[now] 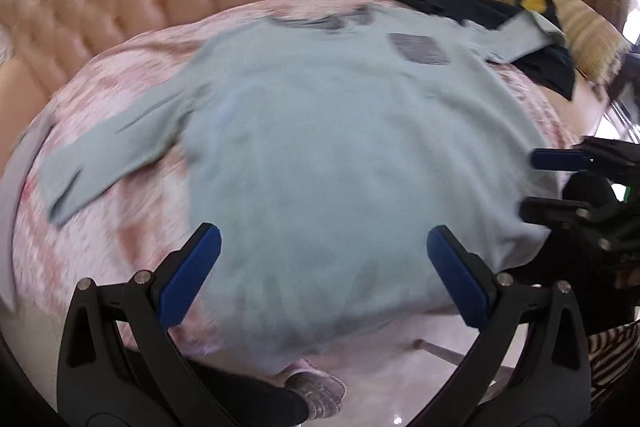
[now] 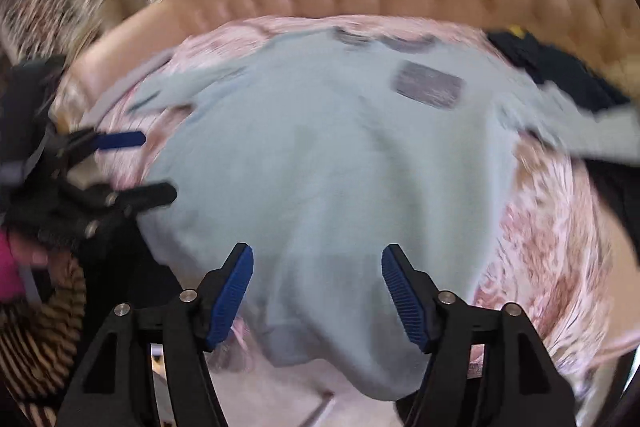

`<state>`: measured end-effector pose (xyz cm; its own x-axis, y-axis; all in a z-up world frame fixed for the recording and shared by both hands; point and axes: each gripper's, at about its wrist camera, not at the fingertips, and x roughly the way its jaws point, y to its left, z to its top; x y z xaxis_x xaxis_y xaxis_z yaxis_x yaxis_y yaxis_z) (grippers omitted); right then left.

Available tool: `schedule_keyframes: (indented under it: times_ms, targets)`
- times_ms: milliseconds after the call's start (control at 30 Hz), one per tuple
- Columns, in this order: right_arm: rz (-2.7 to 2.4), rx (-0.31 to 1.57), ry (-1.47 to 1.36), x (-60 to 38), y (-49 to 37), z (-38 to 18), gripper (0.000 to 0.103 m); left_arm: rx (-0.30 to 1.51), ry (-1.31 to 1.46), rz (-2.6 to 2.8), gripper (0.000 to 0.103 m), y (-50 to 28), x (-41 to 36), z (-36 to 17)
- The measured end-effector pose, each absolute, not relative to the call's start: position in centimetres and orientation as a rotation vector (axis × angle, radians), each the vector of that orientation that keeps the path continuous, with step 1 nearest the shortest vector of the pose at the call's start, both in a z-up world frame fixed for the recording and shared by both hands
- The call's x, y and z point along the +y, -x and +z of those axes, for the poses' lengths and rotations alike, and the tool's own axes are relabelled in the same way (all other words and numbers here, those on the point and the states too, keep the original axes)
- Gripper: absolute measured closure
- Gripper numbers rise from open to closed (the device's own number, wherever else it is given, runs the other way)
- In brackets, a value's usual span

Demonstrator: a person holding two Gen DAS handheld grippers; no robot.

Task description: Fold clothes

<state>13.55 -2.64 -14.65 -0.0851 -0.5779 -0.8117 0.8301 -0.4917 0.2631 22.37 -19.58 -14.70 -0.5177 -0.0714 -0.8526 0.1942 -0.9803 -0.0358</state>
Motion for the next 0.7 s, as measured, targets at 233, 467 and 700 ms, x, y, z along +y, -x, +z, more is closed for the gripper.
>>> schedule_keyframes:
  times_ms: [233, 467, 700]
  targets:
    - [-1.638, 0.113, -1.281, -0.4, -13.1, -17.0, 0.035, 0.03, -1.589, -2.561, 0.0, -19.7, -17.0, -18.5]
    - [-1.808, 0.133, -1.149, 0.2, -9.0, -12.5, 0.035, 0.032, -1.609, -2.544, 0.0, -20.5, -17.3, -18.3]
    - [-1.856, -0.023, -1.204, -4.1, 1.3, -13.1, 0.027, 0.027, -1.617, -2.55, 0.0, -20.9, -17.0, -18.6]
